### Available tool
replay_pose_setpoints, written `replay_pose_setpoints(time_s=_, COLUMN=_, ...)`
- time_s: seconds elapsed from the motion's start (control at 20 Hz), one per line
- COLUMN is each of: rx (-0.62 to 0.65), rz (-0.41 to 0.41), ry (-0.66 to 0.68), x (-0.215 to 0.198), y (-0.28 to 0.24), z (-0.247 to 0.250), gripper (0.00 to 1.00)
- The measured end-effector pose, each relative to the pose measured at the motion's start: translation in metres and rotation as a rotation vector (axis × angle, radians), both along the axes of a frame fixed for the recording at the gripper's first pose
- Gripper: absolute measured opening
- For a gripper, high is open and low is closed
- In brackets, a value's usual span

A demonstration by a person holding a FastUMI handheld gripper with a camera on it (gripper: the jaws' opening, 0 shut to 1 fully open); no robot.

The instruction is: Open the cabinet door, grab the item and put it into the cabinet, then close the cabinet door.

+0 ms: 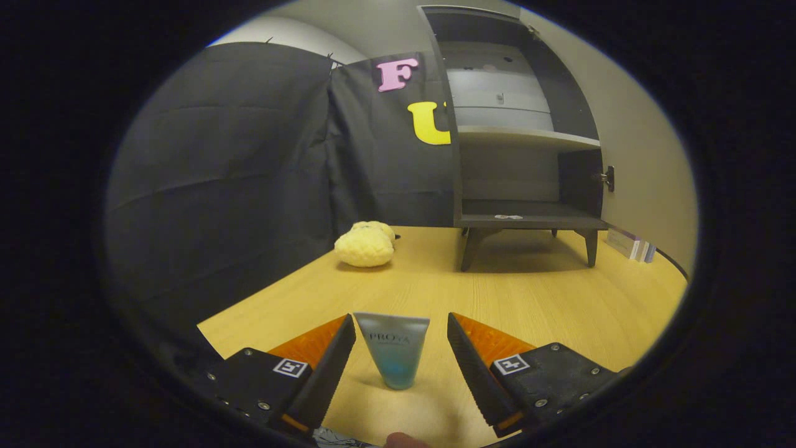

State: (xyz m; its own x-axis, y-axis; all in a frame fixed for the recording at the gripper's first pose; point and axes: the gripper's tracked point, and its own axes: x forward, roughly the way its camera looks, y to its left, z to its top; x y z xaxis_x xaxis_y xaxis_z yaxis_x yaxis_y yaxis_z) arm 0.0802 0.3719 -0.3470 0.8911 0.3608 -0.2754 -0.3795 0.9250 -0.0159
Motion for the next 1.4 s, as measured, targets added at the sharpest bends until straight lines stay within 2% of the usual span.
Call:
replay_pose_setpoints(time_s=0.15, rx=-0.059, rz=-0.018, ry=0.001, x=0.002, y=0.001, z=-0.02, gripper=0.92)
replay_pose_setpoints(time_s=0.25, rx=-0.064, rz=0.002, ry=0.021, x=0.003, y=0.012, z=-0.032, gripper=0.86)
replay_pose_setpoints(time_s=0.3, rx=-0.077, rz=0.002, ry=0.017, x=0.003, y=0.012, z=-0.032, gripper=0.76)
replay_pose_setpoints(time_s=0.35, rx=-0.078, rz=0.018, ry=0.007, x=0.007, y=0.015, z=-0.029, gripper=0.7)
replay_pose_setpoints(time_s=0.4, rx=-0.087, rz=0.023, ry=0.007, x=0.009, y=0.016, z=-0.03, gripper=0.57)
replay_pose_setpoints(time_s=0.45, rx=-0.094, rz=0.025, ry=0.006, x=0.009, y=0.014, z=-0.031, gripper=0.53)
replay_pose_setpoints(time_s=0.75, rx=-0.073, rz=0.011, ry=0.03, x=0.01, y=0.002, z=-0.012, gripper=0.53)
replay_pose_setpoints(time_s=1.1, rx=-0.079, rz=-0.007, ry=-0.03, x=0.03, y=-0.028, z=0.044, gripper=0.53)
replay_pose_setpoints(time_s=1.4, rx=-0.059, rz=-0.034, ry=-0.066, x=0.052, y=-0.048, z=0.113, gripper=0.52)
